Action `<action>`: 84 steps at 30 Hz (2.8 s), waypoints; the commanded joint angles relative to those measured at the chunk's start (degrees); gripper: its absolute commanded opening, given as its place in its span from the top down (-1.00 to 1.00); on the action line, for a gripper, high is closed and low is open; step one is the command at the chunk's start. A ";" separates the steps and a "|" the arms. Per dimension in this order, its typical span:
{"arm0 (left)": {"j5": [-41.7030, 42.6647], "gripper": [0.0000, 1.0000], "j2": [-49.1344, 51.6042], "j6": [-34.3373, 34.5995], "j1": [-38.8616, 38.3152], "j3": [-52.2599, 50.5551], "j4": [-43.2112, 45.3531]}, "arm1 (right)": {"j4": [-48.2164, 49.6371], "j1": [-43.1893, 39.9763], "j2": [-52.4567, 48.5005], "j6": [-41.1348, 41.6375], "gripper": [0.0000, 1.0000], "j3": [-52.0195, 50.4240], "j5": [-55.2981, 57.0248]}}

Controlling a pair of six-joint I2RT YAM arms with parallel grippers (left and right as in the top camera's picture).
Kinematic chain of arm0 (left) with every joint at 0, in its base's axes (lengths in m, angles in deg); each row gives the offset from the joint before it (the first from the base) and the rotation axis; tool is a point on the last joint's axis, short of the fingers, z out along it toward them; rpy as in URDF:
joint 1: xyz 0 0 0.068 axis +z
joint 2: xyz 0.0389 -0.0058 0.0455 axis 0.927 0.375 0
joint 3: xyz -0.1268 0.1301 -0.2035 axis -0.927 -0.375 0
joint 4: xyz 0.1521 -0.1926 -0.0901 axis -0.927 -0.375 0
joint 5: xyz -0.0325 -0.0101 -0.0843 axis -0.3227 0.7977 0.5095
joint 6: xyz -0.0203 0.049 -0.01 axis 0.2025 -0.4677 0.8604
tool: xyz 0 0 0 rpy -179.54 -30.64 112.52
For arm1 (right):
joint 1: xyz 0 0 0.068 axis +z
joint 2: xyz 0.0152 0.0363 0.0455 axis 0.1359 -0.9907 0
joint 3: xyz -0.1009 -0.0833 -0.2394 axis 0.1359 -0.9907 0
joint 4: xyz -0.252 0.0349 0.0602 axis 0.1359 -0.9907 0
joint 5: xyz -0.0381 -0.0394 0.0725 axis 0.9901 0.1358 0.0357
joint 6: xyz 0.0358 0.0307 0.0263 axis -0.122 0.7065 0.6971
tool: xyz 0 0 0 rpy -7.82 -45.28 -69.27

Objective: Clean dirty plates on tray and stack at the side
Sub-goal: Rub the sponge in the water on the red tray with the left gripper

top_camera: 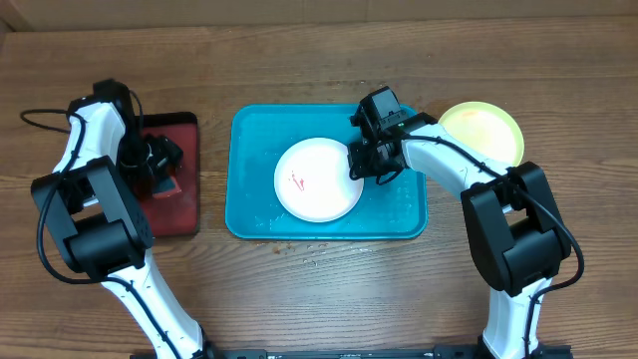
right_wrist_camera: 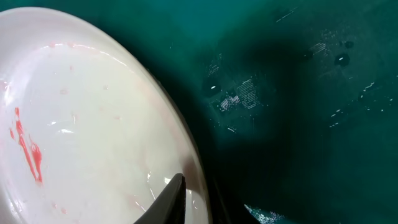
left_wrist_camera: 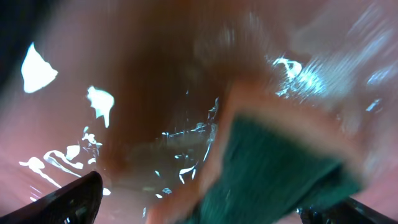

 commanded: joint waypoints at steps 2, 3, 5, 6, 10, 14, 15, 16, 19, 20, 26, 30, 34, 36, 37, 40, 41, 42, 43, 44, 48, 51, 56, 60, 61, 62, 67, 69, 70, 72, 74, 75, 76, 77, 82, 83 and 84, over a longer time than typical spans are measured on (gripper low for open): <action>2.54 -0.92 0.15 0.00 -0.28 -1.42 -2.91 | -0.02 0.07 -1.25 0.17 0.67 -0.70 0.63; 2.54 -0.81 0.15 -0.17 -0.28 -1.42 -3.21 | -0.02 0.07 -1.25 0.17 0.67 -0.70 0.63; 2.51 -0.50 0.15 -1.14 -0.28 -1.42 -3.26 | -0.04 0.07 -1.25 0.17 0.67 -0.68 0.61; 2.51 -0.32 0.15 -1.18 -0.28 -1.42 -3.26 | -0.07 0.07 -1.25 0.17 0.67 -0.68 0.61; 2.23 0.53 0.15 -1.18 -0.28 -1.42 -2.60 | -0.13 0.07 -1.25 0.17 0.67 -0.70 0.61; 2.23 0.81 0.15 -1.18 -0.28 -1.42 -1.70 | -0.26 0.07 -1.25 0.15 0.67 -0.70 0.61; 2.03 0.66 0.15 -1.18 -0.28 -1.42 -1.20 | -0.31 0.07 -1.25 0.17 0.67 -0.70 0.61; 1.86 0.32 0.15 -1.20 -0.28 -1.42 -0.68 | -0.31 0.07 -1.25 0.15 0.67 -0.70 0.61; 1.81 -0.99 0.15 -1.22 -0.28 -1.42 2.10 | -0.31 0.07 -1.25 0.17 0.67 -0.70 0.61; 1.81 -0.99 0.15 -1.25 -0.28 -1.42 3.54 | -0.31 0.07 -1.25 0.17 0.67 -0.70 0.61; 1.84 -1.00 0.15 -1.99 -0.28 -1.42 9.01 | -0.35 0.07 -1.25 0.17 0.67 -0.70 0.61; 1.81 -1.00 0.15 -6.71 -0.28 -1.42 10.64 | 0.11 0.07 -1.25 0.17 0.67 -1.64 0.63; 1.64 -0.93 0.15 -14.14 -0.28 -1.42 11.19 | 1.03 0.04 -1.25 0.15 0.67 -2.73 0.68; 0.15 -0.93 0.15 -16.31 -0.28 -1.42 11.19 | 1.44 0.04 -1.25 0.17 0.67 -2.93 0.66; -1.22 -0.94 0.15 -16.57 -0.28 -1.42 11.19 | 1.49 0.04 -1.25 0.17 0.67 -2.93 0.66; -3.06 -0.49 0.15 -16.50 -0.28 -1.42 11.13 | 1.46 0.04 -1.25 0.17 0.67 -2.93 0.66; -2.93 -0.15 0.15 -16.46 -0.28 -1.42 10.91 | 1.46 0.04 -1.25 0.17 0.66 -2.93 0.66; -2.38 0.12 0.15 -16.46 -0.28 -1.42 10.47 | 1.49 0.04 -1.25 0.17 0.66 -2.93 0.66; -1.90 0.37 0.15 -16.46 -0.28 -1.42 10.10 | 1.51 0.04 -1.25 0.17 0.66 -2.93 0.66; -1.29 0.61 0.15 -16.46 -0.28 -1.42 9.62 | 1.60 0.04 -1.25 0.17 0.65 -2.93 0.66; 0.96 0.92 0.15 -15.56 -0.28 -1.42 8.81 | 1.66 0.04 -1.25 0.17 0.65 -2.93 0.66; 1.03 0.36 0.15 -15.56 -0.28 -1.40 8.76 | 1.66 0.04 -1.25 0.17 0.65 -2.93 0.66; 1.03 -0.99 0.15 -15.56 -0.28 -1.40 6.25 | 1.66 0.04 -1.25 0.17 0.65 -2.93 0.66; 0.98 -1.00 0.15 -15.56 -0.28 -1.40 3.23 | 1.68 0.04 -1.25 0.17 0.65 -2.93 0.66; 0.98 -1.00 0.15 -15.58 -0.28 -1.40 2.54 | 1.73 0.04 -1.25 0.17 0.65 -2.93 0.66; 0.92 -0.99 0.15 -15.61 -0.26 -1.40 1.97 | 1.81 0.04 -1.25 0.17 0.65 -2.93 0.66; 1.03 -0.45 0.15 -15.61 -0.28 -1.40 -0.98 | 1.90 0.04 -1.25 0.17 0.64 -2.93 0.66; 1.05 -0.22 0.15 -15.58 -0.33 -1.40 -2.51 | 1.90 0.04 -1.25 0.15 0.64 -2.93 0.66; 1.05 -0.08 0.15 -15.58 -0.33 -1.40 -3.17 | 1.90 0.04 -1.25 0.15 0.63 -2.93 0.66; 1.05 0.16 0.15 -15.58 -0.33 -1.40 -3.89 | 1.92 0.04 -1.25 0.15 0.63 -2.93 0.66; 1.05 0.37 0.15 -15.58 -0.33 -1.40 -3.89 | 2.08 0.04 -1.25 0.17 0.63 -2.93 0.66; 1.05 0.54 0.15 -15.56 -0.33 -1.40 -3.76 | 2.10 0.04 -1.25 0.17 0.63 -2.93 0.66; 1.05 0.71 0.15 -15.32 -0.33 -1.40 -3.39 | 2.10 0.04 -1.25 0.15 0.63 -2.93 0.66; 1.05 0.78 0.15 -15.04 -0.33 -1.40 -2.62 | 2.08 0.04 -1.25 0.15 0.63 -2.93 0.66; 2.03 -0.88 0.15 -14.95 -0.33 -1.40 -0.09 | 2.05 0.04 -1.25 0.17 0.63 -2.93 0.63; 2.97 -0.99 0.15 -14.95 -0.33 -1.40 -0.22 | 2.05 0.04 -1.25 0.17 0.63 -2.93 0.63; 4.07 -1.00 0.15 -14.97 -0.33 -1.40 -0.37 | 2.05 0.04 -1.25 0.17 0.63 -2.93 0.63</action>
